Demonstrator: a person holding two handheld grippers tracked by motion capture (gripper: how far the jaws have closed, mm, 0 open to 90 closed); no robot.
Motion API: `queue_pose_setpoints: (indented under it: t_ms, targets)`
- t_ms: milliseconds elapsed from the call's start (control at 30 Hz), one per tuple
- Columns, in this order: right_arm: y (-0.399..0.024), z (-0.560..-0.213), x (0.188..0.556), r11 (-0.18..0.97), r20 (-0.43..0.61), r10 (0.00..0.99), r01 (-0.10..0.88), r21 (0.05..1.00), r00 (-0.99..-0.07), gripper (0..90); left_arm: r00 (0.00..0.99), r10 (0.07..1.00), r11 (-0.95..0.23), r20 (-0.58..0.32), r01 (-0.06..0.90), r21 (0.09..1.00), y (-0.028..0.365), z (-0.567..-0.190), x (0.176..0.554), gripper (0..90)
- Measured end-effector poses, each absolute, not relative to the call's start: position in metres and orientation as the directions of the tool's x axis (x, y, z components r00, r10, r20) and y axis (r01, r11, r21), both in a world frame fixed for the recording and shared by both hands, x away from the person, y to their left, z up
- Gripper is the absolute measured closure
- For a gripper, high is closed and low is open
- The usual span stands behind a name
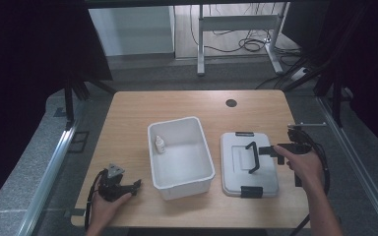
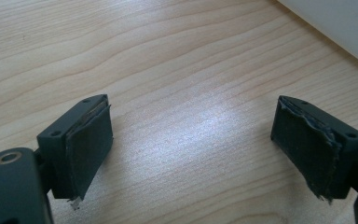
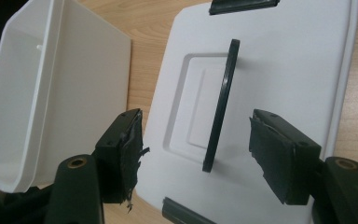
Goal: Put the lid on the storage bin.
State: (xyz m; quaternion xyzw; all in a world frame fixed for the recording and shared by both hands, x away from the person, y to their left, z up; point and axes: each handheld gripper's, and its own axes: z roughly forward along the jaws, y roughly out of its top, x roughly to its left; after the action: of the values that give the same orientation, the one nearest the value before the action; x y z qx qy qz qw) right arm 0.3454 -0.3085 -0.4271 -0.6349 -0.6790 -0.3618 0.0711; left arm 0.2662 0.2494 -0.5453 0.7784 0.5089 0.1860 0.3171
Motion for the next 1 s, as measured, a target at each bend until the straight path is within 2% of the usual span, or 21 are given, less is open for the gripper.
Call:
queue_pose_setpoints:
  t_ms: [667,1000]
  targets:
    - [-0.288,-0.424,0.376,-0.006,0.498,0.854,0.954,0.299,-0.151,38.0,0.413,0.91,-0.282,-0.033,0.675,0.682,0.249,-0.545,0.266,12.5]
    - [-0.281,-0.43,0.386,0.02,0.459,0.877,0.964,0.264,-0.144,42.8,0.413,0.91,-0.282,-0.033,0.675,0.682,0.249,-0.545,0.266,12.5]
